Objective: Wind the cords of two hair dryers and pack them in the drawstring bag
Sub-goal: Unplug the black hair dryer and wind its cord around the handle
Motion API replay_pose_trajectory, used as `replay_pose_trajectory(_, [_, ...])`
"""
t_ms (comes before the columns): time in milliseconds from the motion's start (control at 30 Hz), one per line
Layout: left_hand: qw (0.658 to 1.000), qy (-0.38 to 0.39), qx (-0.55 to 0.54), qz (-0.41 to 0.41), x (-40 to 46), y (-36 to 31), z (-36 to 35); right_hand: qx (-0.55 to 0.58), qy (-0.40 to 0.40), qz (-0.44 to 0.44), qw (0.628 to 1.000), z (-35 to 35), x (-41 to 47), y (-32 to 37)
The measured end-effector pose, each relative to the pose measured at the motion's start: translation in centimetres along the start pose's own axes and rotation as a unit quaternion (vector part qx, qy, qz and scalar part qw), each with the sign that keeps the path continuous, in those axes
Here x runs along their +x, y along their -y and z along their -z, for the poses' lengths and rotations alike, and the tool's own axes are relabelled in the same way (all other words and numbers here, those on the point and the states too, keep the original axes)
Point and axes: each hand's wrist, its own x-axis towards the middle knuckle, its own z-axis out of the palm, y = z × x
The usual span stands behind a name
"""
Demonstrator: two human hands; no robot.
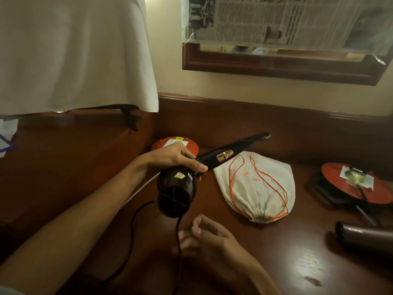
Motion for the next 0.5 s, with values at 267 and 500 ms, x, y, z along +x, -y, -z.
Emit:
replay_pose_trajectory(267, [0.999,0.027,-0.032,-0.019,-2.9,-2.4,2.1,0.034,-0.006,-0.014,0.999,3.5,-1.3,3.0])
replay_pose_trajectory(500, [0.957,0.170,0.229,0.050,-3.4,-4.6,-3.5,-0.356,-0.124,-0.070,0.923,6.5,0.5,13.8])
